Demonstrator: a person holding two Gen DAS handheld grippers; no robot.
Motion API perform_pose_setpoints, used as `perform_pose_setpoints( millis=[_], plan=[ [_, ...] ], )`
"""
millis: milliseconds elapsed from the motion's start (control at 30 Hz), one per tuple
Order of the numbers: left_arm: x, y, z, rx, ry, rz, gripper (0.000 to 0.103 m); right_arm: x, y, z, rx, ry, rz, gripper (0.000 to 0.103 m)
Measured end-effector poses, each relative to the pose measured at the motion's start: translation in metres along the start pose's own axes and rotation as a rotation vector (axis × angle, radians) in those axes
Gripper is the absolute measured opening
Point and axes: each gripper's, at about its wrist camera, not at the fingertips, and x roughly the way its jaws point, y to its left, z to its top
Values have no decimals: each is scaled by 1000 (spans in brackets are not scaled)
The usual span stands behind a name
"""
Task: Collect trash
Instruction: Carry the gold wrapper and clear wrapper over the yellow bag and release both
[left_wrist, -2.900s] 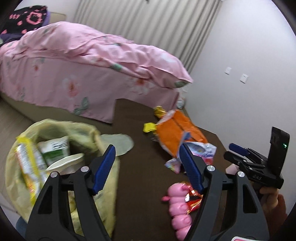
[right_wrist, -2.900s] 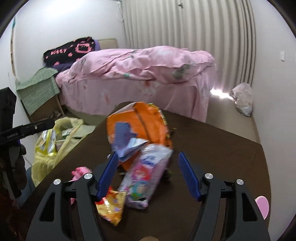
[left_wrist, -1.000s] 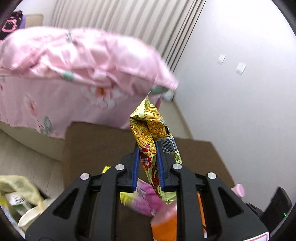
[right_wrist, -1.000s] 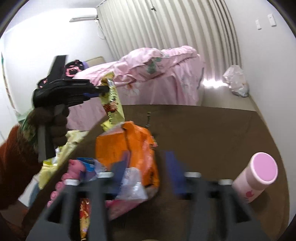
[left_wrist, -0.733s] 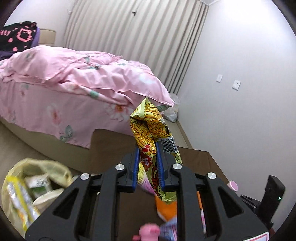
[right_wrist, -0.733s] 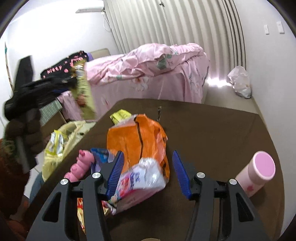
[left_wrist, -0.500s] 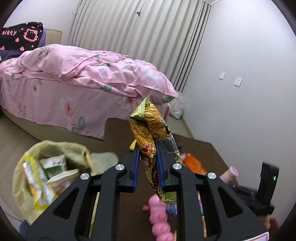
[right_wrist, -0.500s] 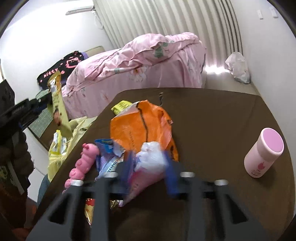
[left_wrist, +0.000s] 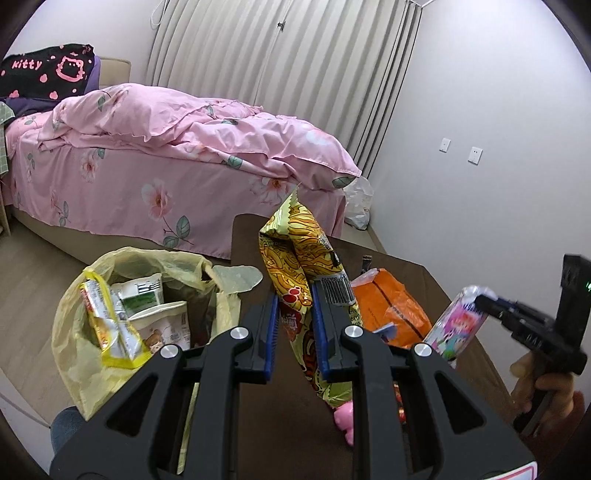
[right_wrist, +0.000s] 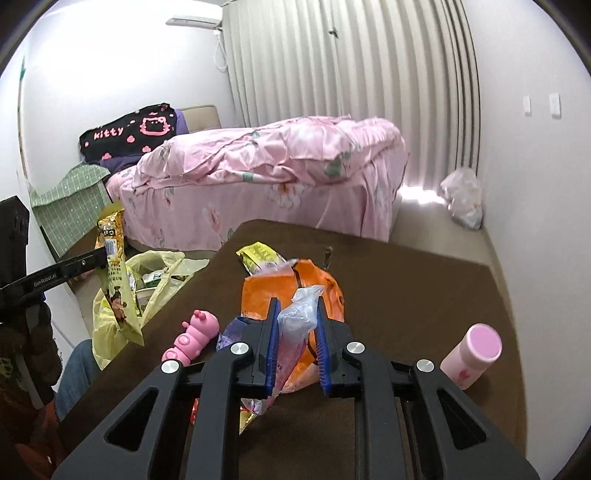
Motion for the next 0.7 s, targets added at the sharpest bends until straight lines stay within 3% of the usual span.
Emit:
perform_pose_setpoints(
  millis=[233, 367, 700],
  plan=[
    [-31, 15, 5, 24, -85, 79, 16, -10, 31, 23, -72, -45, 28, 18],
    [-41, 31, 15, 45, -115, 180, 16, -7, 56, 43, -115, -76, 64, 18],
    [-72, 80, 24, -21, -191, 288, 16, 10, 143, 78, -288, -134, 165, 18]
  ],
)
